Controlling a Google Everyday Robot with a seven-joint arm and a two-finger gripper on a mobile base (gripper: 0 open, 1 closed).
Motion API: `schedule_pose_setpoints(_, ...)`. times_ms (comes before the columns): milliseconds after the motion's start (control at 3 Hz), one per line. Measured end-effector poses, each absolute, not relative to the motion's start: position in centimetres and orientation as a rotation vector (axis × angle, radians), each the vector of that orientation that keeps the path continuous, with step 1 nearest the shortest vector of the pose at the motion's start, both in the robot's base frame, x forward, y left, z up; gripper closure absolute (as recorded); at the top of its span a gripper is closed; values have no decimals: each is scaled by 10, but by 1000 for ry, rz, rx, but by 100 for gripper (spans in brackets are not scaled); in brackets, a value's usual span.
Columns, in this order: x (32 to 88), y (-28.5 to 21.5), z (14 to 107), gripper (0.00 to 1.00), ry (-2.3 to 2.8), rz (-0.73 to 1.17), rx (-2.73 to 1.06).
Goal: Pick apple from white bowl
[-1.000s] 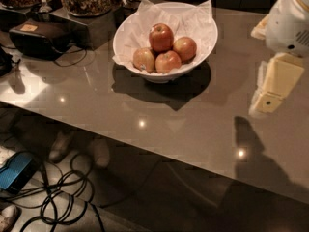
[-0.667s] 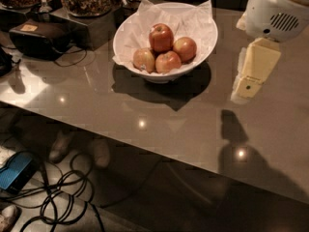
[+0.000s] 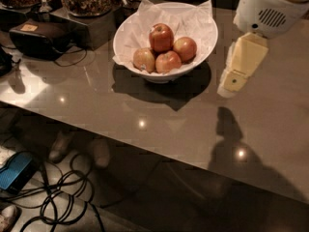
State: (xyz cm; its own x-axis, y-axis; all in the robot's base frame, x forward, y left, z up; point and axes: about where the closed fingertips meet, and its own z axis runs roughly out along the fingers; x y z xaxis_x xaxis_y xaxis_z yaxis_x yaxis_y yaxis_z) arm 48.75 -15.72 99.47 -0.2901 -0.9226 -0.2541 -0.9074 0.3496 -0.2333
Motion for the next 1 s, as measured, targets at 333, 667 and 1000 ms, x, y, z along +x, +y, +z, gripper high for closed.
schedule_pose_setpoints(333, 508, -146, 1002, 0, 2337, -75, -1500)
schedule_pose_setpoints(667, 509, -144, 1005, 0, 2335, -75, -1477)
schedule_pose_setpoints(1000, 510, -142, 1005, 0, 2320, -53, -1459)
